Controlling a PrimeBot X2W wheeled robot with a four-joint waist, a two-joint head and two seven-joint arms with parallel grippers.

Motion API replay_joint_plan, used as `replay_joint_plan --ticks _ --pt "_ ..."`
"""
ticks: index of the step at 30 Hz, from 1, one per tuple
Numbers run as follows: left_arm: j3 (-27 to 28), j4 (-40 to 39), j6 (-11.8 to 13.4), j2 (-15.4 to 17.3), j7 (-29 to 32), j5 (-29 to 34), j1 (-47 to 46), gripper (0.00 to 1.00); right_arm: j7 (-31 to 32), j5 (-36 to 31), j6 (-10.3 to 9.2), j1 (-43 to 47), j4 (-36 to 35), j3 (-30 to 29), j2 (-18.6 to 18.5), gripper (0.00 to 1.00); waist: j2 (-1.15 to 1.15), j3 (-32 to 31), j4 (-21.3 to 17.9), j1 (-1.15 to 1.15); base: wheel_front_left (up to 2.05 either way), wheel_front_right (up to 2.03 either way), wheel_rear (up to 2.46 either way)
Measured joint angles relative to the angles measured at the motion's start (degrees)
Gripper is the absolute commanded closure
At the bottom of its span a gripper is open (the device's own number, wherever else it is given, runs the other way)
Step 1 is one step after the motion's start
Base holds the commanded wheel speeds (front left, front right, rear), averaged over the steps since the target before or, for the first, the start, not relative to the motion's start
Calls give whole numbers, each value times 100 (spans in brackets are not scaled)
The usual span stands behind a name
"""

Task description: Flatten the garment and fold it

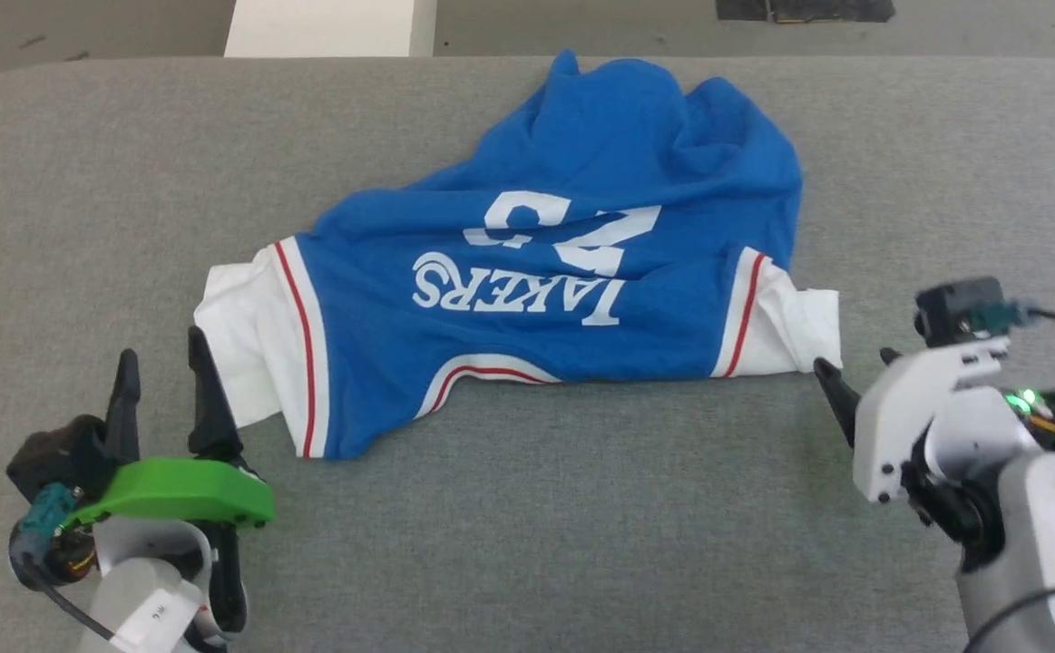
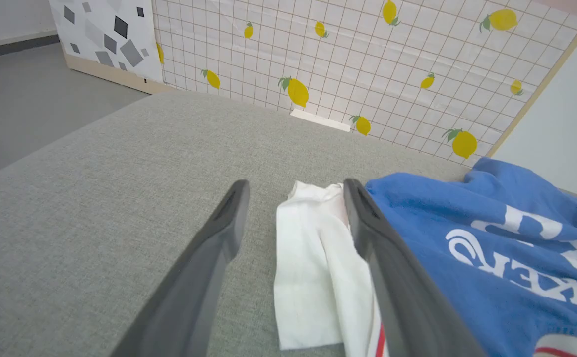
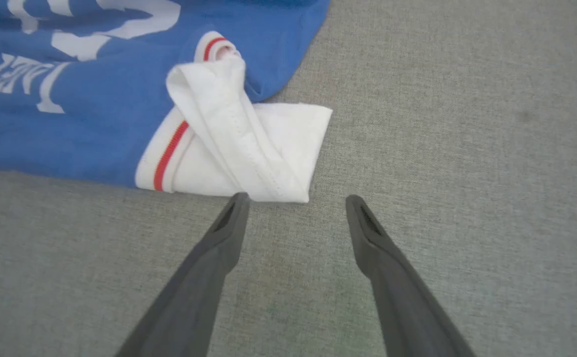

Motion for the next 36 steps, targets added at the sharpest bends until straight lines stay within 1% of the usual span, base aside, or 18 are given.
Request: replay_joint_plan --ticks 4,9,10,11,12,13,15,18,19,20,22,24,27,34,35,36 --pt "-76 -57 7 -45 9 -11 25 0 144 -154 0 -460 571 266 -185 0 0 86 133 0 0 0 0" --pt "-178 -91 16 -104 10 -18 25 0 155 -110 0 -756 1192 519 -240 0 0 171 297 0 0 0 0" --pt "-189 -91 24 -110 16 -18 25 0 154 -99 0 -800 1272 550 -274 18 0 179 320 0 0 0 0" --pt "-192 -91 25 -111 16 -19 26 0 135 -81 0 -836 1319 552 -296 71 0 182 335 0 0 0 0" --pt "-194 -91 33 -109 33 -19 26 0 85 -42 0 -883 1377 549 -314 98 0 179 344 0 0 0 0" --pt "-202 -93 49 -109 59 -19 26 0 37 -9 0 -910 1426 548 -319 100 0 169 344 0 0 0 0" --pt "-256 -119 49 -98 181 -18 26 0 -60 132 0 -914 1459 499 -312 100 0 146 336 0 0 0 0" --pt "-396 -231 53 -75 725 -41 24 0 -187 286 0 -888 1378 427 -319 100 0 92 314 0 0 0 0" --pt "-447 -249 67 -53 1066 -45 23 0 -218 316 0 -861 1303 425 -328 100 0 74 301 0 0 0 0" --pt "-477 -242 171 -21 1474 -52 12 0 -224 335 0 -840 1234 427 -350 100 0 57 289 0 0 0 0" --pt "-584 -154 293 143 2318 -27 -27 0 -224 379 0 -792 1076 442 -394 100 0 39 261 0 0 0 0" --pt "-630 -54 359 316 3069 -42 -164 0 -205 427 0 -747 936 481 -423 100 0 31 217 0 0 0 0" --pt "-693 70 359 481 3529 -41 -471 0 -165 464 0 -738 781 523 -430 100 0 50 145 0 0 0 0" --pt "-787 757 350 557 4028 -74 -896 0 -101 504 0 -737 616 610 -439 100 0 185 20 0 0 0 0" --pt "-771 812 352 557 4074 -129 -943 33 -99 504 0 -737 605 620 -441 100 0 197 3 0 0 0 0" --pt "-768 880 350 569 4105 -174 -984 91 -99 505 0 -737 597 623 -444 100 0 211 -16 0 0 0 0"
